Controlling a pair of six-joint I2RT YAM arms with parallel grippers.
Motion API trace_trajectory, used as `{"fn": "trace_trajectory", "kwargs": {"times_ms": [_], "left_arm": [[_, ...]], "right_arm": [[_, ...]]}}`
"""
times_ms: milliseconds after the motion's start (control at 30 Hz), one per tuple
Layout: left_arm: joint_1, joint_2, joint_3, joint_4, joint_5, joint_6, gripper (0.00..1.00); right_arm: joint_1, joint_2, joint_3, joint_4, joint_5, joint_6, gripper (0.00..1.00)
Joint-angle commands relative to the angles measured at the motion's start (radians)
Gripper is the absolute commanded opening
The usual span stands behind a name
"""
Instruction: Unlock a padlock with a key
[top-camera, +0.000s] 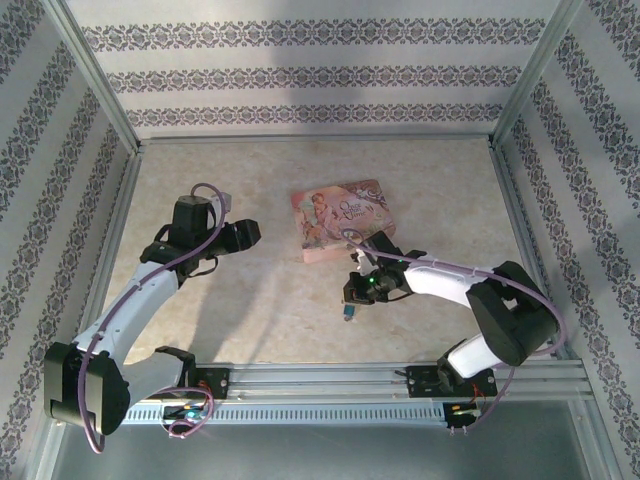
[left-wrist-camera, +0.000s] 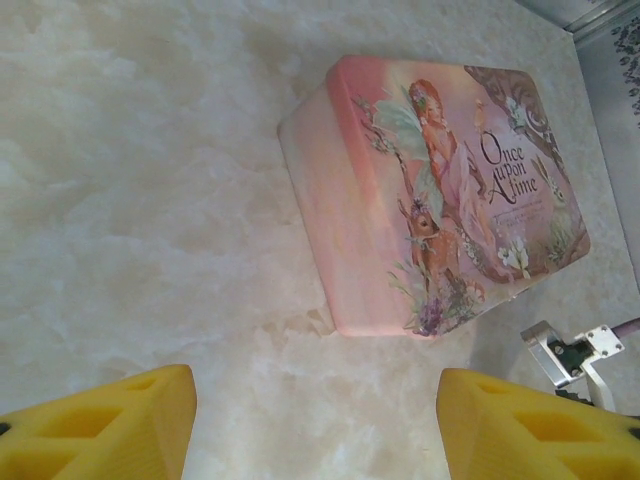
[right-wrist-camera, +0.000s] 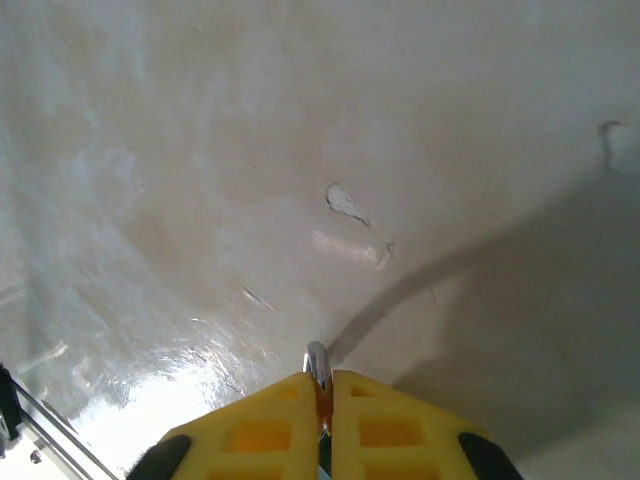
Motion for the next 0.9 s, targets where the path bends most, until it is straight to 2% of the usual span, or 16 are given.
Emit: {"fn": "trace_trajectory", "kwargs": {"times_ms": [0, 233, 367, 433, 600, 700, 867], "left_arm": [[0.017, -0.02, -0.01, -0.032, -0.007, 0.024, 0.65], [0.036, -0.055, -0.004, -0.045, -0.043, 0.037, 0.69], [0.047, -0.1, -0.005, -0.055, -0.107, 0.052, 0.72], [0.052, -0.133, -0.014, -0.055, -0.159, 0.061, 0.75], [0.061, -0.226, -0.042, -0.051, -0.3, 0.107, 0.85], [0.065, -0.288, -0.067, -0.041, -0.416, 0.152, 0.99], [0.072, -0.377, -0.125, 0.02, -0.59, 0.21, 0.99]], "right_arm": [[0.009, 0.005, 0.026, 0.022, -0.013, -0.012, 0.15], [-0.022, -0.1, 0.045, -0.062, 0.047, -0.04, 0.34], [-0.072, -0.226, 0.068, -0.138, 0.114, -0.077, 0.39], [-0.111, -0.301, 0.089, -0.176, 0.147, -0.11, 0.44], [-0.213, -0.479, 0.123, -0.237, 0.279, -0.198, 0.62], [-0.293, -0.571, 0.12, -0.224, 0.332, -0.239, 0.7], [-0.429, -0.665, 0.07, -0.156, 0.392, -0.283, 0.81]]}}
